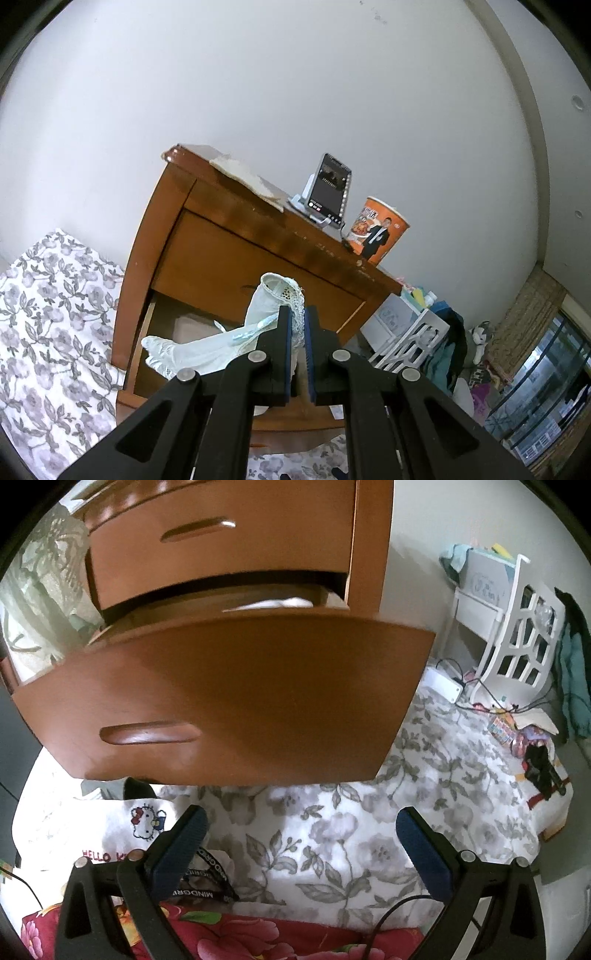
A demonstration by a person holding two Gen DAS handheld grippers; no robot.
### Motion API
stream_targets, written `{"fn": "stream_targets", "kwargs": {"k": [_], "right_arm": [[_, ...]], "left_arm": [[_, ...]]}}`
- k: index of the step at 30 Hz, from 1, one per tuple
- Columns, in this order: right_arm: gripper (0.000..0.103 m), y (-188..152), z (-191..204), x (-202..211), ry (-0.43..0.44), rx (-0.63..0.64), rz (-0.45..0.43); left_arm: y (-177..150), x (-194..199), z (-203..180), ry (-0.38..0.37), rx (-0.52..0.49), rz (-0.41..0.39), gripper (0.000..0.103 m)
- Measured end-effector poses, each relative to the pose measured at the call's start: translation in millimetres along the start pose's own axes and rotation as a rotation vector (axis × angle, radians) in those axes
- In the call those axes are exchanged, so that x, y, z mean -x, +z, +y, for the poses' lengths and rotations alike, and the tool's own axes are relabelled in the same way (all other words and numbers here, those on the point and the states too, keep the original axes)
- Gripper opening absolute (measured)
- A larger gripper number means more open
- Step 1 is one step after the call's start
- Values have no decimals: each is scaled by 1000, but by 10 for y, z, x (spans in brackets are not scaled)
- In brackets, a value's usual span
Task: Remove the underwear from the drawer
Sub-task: 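Lift the pale green lace garment up out of the drawer with the left gripper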
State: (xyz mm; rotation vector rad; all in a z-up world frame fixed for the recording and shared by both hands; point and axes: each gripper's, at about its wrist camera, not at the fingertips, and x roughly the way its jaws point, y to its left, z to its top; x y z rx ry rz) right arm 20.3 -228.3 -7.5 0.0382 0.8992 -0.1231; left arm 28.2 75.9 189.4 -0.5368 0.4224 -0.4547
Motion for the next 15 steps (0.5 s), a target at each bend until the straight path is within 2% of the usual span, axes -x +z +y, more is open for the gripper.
{"fn": "stream_targets", "kwargs": {"k": [9, 15], "right_arm": [[103, -1, 78, 177, -16, 25, -93], [103, -16, 102, 266, -27, 34, -140]], "left_arm": [[-3, 296, -97, -5, -17, -23, 6], [-50, 455, -129, 14, -22, -2, 6]]}}
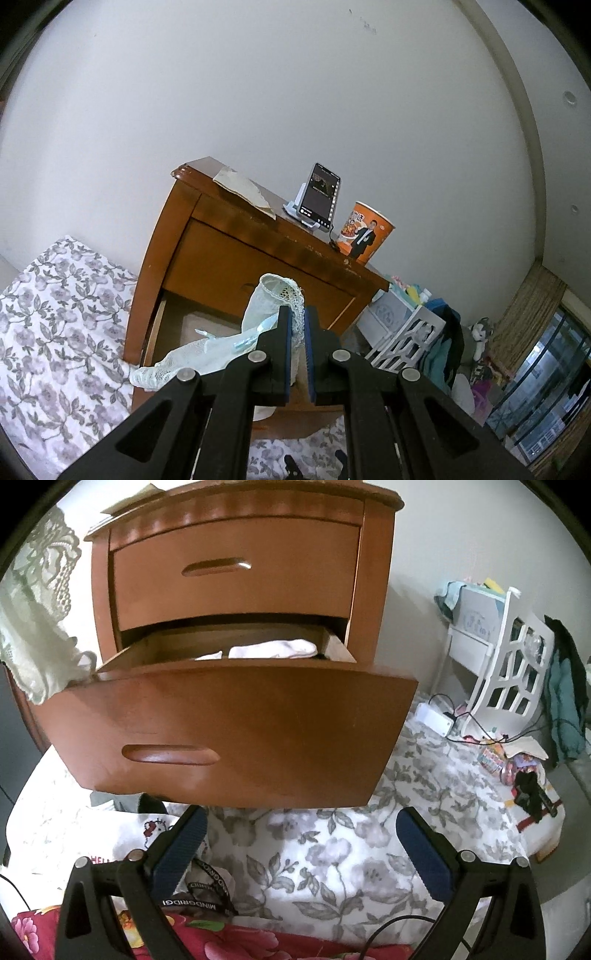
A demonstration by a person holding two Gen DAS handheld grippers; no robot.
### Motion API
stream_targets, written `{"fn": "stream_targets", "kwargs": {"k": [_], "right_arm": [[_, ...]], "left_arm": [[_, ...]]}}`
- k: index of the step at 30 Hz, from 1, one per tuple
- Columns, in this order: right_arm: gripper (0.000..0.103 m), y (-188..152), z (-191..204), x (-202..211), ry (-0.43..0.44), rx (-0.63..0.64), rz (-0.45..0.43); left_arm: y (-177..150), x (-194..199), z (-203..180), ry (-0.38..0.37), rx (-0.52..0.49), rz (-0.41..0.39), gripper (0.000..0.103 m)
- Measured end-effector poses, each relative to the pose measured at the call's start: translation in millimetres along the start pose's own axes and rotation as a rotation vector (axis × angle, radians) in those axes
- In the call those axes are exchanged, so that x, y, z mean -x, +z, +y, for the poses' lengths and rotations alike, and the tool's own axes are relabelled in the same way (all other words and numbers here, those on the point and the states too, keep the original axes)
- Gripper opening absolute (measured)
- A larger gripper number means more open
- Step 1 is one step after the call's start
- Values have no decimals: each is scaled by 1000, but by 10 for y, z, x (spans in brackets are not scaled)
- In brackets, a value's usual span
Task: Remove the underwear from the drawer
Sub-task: 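Lift the pale green lace garment up out of the drawer with the left gripper, then lower the pale green lace garment onto the clothes pile on the bedspread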
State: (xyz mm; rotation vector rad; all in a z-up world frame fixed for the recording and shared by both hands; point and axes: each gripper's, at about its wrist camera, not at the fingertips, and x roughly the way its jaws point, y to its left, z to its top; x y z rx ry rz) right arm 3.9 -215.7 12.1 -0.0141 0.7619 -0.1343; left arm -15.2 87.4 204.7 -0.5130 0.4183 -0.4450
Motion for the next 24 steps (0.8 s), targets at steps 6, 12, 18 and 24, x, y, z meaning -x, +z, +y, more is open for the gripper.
{"fn": "stream_targets", "kwargs": {"k": [6, 12, 18, 24], "right_arm": [[103, -8, 34, 63, -3, 15, -26], [103, -13, 11, 102, -2, 6, -41], [103, -15, 5, 129, -5, 2, -50], [103, -21, 12, 151, -9, 5, -59]], "left_arm": [[-45, 163, -57, 2, -15, 12, 6], [-86, 302, -150, -10, -35, 20, 6], [-156, 333, -207, -16, -46, 48, 6], [-253, 223, -214, -22, -39, 103, 6]]}}
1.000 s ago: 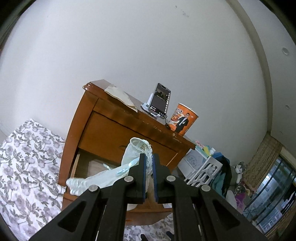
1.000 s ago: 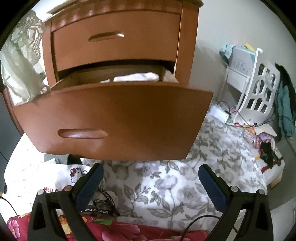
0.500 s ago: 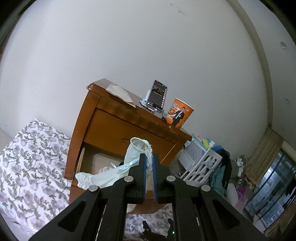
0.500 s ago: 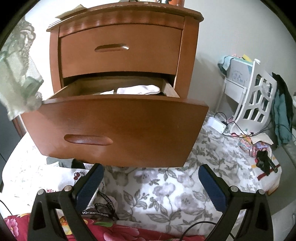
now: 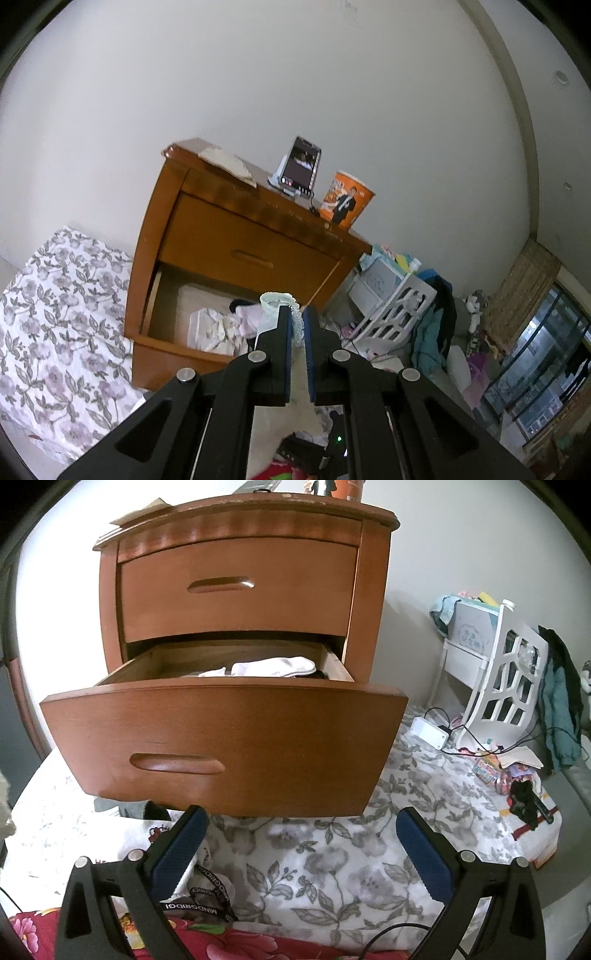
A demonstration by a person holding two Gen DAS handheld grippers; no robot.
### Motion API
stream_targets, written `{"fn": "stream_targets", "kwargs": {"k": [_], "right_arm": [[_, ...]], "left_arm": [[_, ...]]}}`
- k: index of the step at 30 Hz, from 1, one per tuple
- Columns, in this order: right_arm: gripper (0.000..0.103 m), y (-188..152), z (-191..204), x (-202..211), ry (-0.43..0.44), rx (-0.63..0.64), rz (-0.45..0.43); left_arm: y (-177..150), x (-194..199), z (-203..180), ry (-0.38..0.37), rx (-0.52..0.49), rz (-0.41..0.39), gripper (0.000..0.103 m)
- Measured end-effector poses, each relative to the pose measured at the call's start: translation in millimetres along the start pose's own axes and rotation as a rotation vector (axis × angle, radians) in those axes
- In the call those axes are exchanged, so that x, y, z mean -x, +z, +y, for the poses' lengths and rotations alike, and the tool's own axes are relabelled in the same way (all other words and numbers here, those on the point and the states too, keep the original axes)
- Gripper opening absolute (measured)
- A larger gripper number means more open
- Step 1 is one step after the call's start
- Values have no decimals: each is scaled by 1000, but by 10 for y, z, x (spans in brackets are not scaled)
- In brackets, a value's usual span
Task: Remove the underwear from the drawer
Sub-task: 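Lower the pale green lace garment onto the clothes pile on the bedspread, then open the left gripper to release the pale green lace garment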
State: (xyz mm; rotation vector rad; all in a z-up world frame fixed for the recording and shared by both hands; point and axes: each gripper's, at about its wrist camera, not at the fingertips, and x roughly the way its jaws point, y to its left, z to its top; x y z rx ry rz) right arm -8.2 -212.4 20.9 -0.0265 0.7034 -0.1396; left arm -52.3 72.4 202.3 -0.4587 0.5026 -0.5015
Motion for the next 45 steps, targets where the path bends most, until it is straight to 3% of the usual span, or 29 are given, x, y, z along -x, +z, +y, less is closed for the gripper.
{"fn": "stream_targets", "kwargs": {"k": [6, 14, 18, 24, 30, 31, 32, 34, 45], "right_arm": [[103, 1, -4, 8, 2, 0, 0], [103, 5, -17, 5, 3, -4, 3], [103, 5, -15, -5, 5, -6, 7], [103, -3, -5, -32, 3, -3, 17], [103, -3, -4, -41, 3, -1, 21], [103, -3, -4, -42, 3, 0, 21], [103, -2, -4, -41, 3, -1, 21], [103, -1, -5, -40, 3, -1, 22], [103, -9, -1, -47, 4, 1, 27]], "left_arm": [[-124, -273, 0, -26, 7, 82, 6], [-495, -868, 146, 45, 20, 251, 6], [-667, -1051, 302, 99, 44, 318, 6], [-899, -1251, 544, 251, 29, 399, 6], [-1073, -1381, 756, 354, 45, 463, 9], [-1086, -1393, 775, 369, 45, 468, 15], [-1105, -1404, 803, 391, 47, 474, 30], [-1132, -1424, 854, 420, 52, 483, 49], [-1223, -1502, 1032, 500, 87, 499, 86]]}}
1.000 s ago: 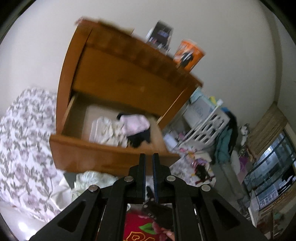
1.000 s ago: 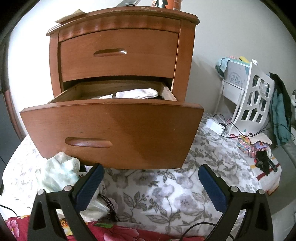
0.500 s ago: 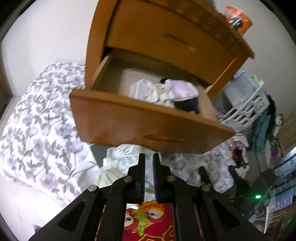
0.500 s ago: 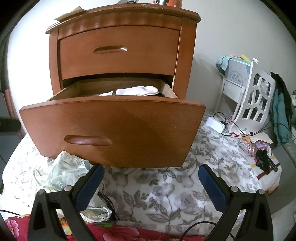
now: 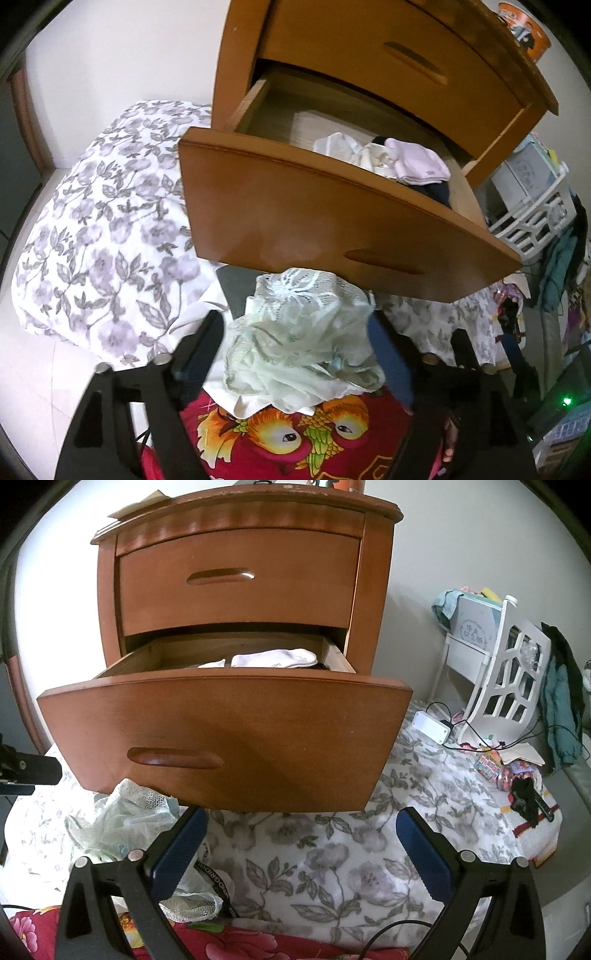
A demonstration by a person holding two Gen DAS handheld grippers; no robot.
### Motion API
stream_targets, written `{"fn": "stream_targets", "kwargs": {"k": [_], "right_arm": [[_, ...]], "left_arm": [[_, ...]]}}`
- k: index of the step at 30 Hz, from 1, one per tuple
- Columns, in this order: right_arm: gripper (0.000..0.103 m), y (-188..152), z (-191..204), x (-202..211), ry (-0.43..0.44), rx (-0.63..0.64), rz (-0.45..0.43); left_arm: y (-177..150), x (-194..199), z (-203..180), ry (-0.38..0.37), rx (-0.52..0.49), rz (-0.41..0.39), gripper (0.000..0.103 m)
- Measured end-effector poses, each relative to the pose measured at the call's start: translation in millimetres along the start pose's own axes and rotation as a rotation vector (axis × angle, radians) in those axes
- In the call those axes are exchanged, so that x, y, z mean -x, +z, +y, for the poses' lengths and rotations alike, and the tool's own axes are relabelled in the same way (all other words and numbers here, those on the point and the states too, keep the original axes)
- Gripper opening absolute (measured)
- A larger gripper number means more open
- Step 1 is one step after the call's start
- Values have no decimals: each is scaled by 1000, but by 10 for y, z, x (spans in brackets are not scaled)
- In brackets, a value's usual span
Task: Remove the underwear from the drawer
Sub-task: 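Open the left gripper to release the pale green lace garment, then move the left gripper into the drawer over the white cloth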
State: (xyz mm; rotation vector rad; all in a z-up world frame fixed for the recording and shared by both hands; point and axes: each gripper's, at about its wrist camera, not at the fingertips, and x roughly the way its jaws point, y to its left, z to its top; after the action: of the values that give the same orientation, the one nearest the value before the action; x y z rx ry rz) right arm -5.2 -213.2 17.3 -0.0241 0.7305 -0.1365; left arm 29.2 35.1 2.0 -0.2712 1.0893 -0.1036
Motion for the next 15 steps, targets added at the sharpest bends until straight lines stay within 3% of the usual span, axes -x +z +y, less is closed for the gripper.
{"fn": "stream_targets", "kwargs": {"k": [8, 15], "right_arm": [[103, -7, 6, -11, 1, 1, 4], [103, -9, 3, -24, 2, 3, 9]], "left_arm": [[1, 30, 31, 42, -3, -57, 99], [7, 8, 74, 69, 9, -77, 101]]}}
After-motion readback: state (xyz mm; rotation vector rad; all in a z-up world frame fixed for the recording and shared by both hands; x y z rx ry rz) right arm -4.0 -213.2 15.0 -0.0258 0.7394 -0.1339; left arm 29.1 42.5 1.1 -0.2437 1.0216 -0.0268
